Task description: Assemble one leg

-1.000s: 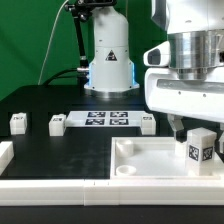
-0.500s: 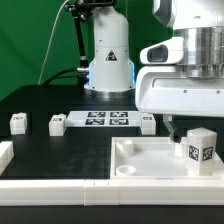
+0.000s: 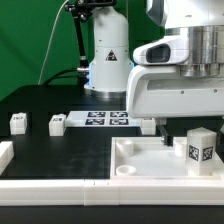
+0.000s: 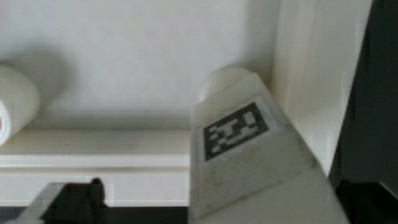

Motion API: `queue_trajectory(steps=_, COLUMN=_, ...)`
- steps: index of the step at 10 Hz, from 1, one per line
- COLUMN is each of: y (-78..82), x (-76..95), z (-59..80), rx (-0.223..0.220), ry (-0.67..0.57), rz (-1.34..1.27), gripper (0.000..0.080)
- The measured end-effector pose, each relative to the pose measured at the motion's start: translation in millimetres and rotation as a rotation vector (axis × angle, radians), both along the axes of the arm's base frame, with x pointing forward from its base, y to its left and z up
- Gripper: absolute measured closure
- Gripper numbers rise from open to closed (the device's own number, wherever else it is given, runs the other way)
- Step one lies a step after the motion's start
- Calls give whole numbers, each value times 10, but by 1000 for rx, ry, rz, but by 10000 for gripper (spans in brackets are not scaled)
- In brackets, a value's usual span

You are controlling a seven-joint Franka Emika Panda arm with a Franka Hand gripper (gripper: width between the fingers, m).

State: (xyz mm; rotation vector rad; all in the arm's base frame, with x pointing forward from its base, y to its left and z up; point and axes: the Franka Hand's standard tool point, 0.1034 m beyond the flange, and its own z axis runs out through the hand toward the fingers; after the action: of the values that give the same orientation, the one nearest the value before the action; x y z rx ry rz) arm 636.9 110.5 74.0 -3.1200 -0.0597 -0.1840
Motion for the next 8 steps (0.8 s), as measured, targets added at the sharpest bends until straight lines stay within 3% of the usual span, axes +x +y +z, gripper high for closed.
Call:
queue_trajectory(steps=2, y=-2, x=-4, z=-1, rx=-8, ry=-2, rz=35, gripper=162)
queue_trajectory(steps=4, y=-3, x=-5, z=-4, rx=-2, ry=0, rz=-14, gripper=509)
queue_trajectory(steps=5, y=-8, x=-5, z=-6, rx=-3, ry=0, rz=-12, gripper=509)
queue_trajectory(steps=8, y=10, x=-10, z=-11, rx=42, ry=7, rz=-322, gripper=508)
